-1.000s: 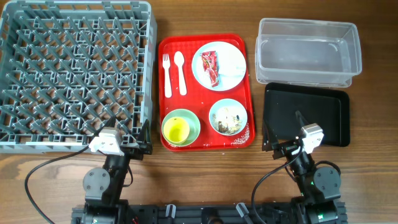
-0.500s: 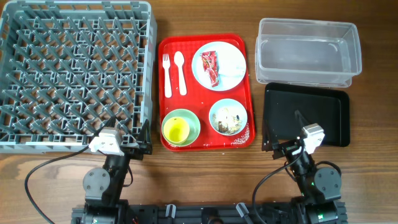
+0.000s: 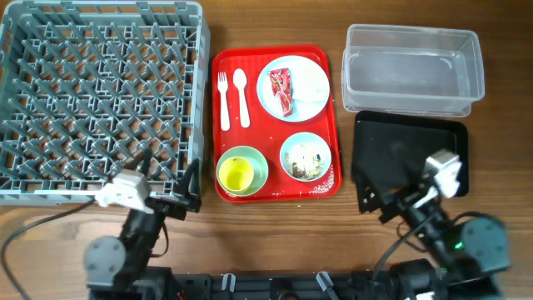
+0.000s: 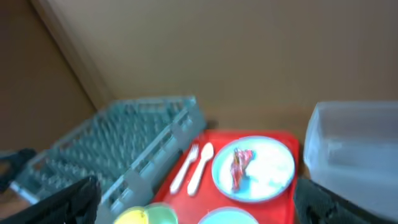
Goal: Sort waste into correct bins and load items into the dishwasher rack
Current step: 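Reach the right gripper to the plate and grasp the red wrapper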
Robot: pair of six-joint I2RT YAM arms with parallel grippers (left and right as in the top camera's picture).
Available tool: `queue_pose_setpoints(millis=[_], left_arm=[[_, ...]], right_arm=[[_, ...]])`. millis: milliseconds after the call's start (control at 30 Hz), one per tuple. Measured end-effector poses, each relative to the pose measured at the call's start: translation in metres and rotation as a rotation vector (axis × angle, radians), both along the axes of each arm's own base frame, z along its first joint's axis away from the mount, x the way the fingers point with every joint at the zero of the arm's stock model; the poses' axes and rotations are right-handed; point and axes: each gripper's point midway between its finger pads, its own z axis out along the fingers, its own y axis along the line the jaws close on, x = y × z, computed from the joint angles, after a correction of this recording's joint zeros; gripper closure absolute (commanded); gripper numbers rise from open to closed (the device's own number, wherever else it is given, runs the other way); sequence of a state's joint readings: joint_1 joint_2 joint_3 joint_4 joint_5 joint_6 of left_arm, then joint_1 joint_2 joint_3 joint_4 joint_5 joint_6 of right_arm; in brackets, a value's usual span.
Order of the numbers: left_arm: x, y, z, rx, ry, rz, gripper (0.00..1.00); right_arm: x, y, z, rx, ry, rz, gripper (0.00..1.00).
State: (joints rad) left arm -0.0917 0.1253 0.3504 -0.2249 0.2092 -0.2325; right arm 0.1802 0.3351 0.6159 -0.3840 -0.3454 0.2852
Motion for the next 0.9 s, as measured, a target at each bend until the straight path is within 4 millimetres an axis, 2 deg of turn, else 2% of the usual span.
queue_pose_setpoints(millis=[33, 100, 233, 300, 367, 400, 433, 500, 633, 767, 800, 900], left_arm=[[-0.002, 0.0, 0.01, 0.002, 0.047, -0.002, 0.0], [-0.001, 0.0, 0.019, 0.008, 0.138, -0.002, 0.0], [0.016, -0.002, 0.028, 0.025, 0.344, -0.001, 0.0], [0.031, -0.003, 0.028, 0.031, 0.41, -0.001, 0.0], [0.039, -0.004, 0.021, 0.035, 0.454, -0.001, 0.0], [0.043, -0.004, 0.014, 0.038, 0.481, -0.001, 0.0], [0.044, -0.004, 0.007, 0.04, 0.509, -0.001, 0.0], [0.048, -0.005, -0.004, 0.045, 0.558, -0.001, 0.0], [0.052, -0.005, -0.016, 0.049, 0.605, 0.0, 0.0], [0.056, -0.006, -0.024, 0.052, 0.638, 0.0, 0.0], [0.057, -0.006, -0.027, 0.053, 0.648, 0.0, 0.0], [0.06, -0.006, -0.033, 0.055, 0.67, 0.0, 0.0]], right_arm=[[0.004, 0.001, 0.016, -0.026, 0.03, 0.006, 0.0], [0.014, 0.004, 0.023, -0.072, 0.14, 0.016, 0.0], [0.049, 0.011, 0.016, -0.219, 0.431, 0.067, 0.0], [0.077, 0.016, 0.013, -0.283, 0.492, 0.098, 0.0], [0.099, 0.022, 0.008, -0.277, 0.522, 0.108, 0.17], [0.111, 0.027, 0.005, -0.265, 0.526, 0.118, 0.23], [0.119, 0.029, 0.001, -0.261, 0.535, 0.124, 0.22], [0.136, 0.035, -0.015, -0.246, 0.577, 0.131, 0.22], [0.168, 0.049, -0.069, -0.295, 0.687, 0.118, 0.22], [0.2, 0.072, -0.104, -0.359, 0.672, 0.111, 0.25], [0.205, 0.08, -0.123, -0.404, 0.688, 0.1, 0.26], [0.227, 0.083, -0.15, -0.506, 0.661, 0.014, 0.28]])
